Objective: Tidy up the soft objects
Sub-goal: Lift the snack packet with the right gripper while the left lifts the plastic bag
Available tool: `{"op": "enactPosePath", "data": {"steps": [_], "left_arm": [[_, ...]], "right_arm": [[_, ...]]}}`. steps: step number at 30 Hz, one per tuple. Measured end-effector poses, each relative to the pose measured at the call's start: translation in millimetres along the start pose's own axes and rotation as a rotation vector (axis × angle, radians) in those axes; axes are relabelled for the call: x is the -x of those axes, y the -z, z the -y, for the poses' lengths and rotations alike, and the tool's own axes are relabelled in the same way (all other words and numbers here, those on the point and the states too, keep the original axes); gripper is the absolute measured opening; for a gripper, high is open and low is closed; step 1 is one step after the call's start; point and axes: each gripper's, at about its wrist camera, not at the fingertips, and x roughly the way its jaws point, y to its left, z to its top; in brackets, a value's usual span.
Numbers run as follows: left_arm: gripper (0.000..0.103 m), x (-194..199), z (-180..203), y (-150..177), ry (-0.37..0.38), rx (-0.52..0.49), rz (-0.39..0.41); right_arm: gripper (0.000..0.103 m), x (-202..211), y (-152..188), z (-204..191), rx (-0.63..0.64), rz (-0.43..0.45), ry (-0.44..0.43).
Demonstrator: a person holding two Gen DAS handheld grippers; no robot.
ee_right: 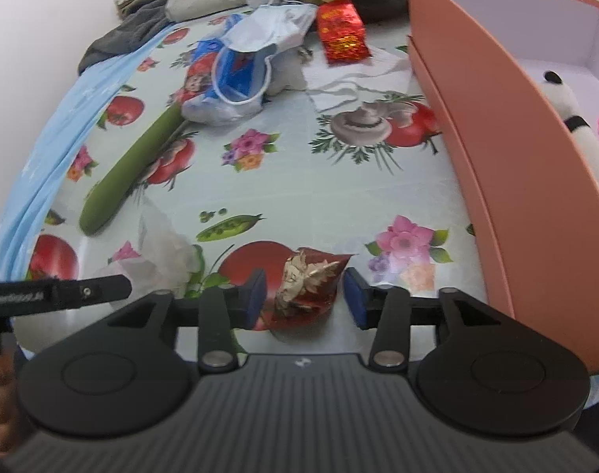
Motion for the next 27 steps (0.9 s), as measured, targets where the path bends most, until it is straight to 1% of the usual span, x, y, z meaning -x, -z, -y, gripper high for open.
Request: {"op": "enactPosePath", "data": {"steps": [1, 3, 4, 6, 8, 9, 10, 11, 12, 13, 15, 19, 21, 25, 27], "left_arm": [[0.050, 0, 1, -2, -0.001, -0.014, -0.002], [0.054, 3, 3, -3, -0.011, -0.056, 0.010], [0.056, 5, 6, -3, -0.018, -0.086, 0.018], [0.062, 7, 10, -5, -0.033, -0.137, 0.024], [0.062, 8, 14, -6, -0.037, -0.184, 0.027], [0.062, 8, 17, -7, -0.036, -0.206, 0.027], [0.063, 8, 20, -7, -0.037, -0.232, 0.027], [0.064, 8, 23, -7, -0.038, -0.253, 0.028], [0.066, 7, 26, -8, -0.040, -0.275, 0.028], [0.067, 6, 28, -8, -0.042, -0.291, 0.028], [0.073, 3, 34, -8, -0.039, -0.322, 0.030], [0.078, -5, 45, -10, -0.034, -0.379, 0.026], [0.078, -11, 51, -11, -0.030, -0.409, 0.018], [0.078, -25, 59, -11, -0.069, -0.453, -0.015], [0.078, -32, 59, -12, -0.091, -0.447, -0.029]], "right_arm": [[0.058, 0, 0, 1, -0.012, 0.004, 0.000], [0.062, -1, -1, 2, -0.036, 0.008, 0.000], [0.062, -4, 0, 3, -0.048, 0.007, 0.008], [0.062, -10, 2, 3, -0.066, -0.004, 0.020], [0.061, -15, 4, 2, -0.064, -0.012, 0.009], [0.060, -16, 5, 1, -0.056, -0.009, 0.010], [0.056, -17, 6, -1, -0.042, -0.004, 0.018], [0.050, -17, 6, -3, -0.029, 0.002, 0.022], [0.041, -17, 7, -2, -0.031, 0.004, 0.016], [0.038, -17, 6, 0, -0.039, 0.002, 0.001], [0.037, -15, 5, 3, -0.043, 0.007, 0.003], [0.037, -9, 3, 8, -0.023, 0.036, 0.026], [0.037, -7, 1, 12, -0.025, 0.038, 0.026], [0.037, -7, 1, 16, -0.020, 0.036, 0.024], [0.037, -10, 3, 18, -0.018, 0.031, 0.022]]}}
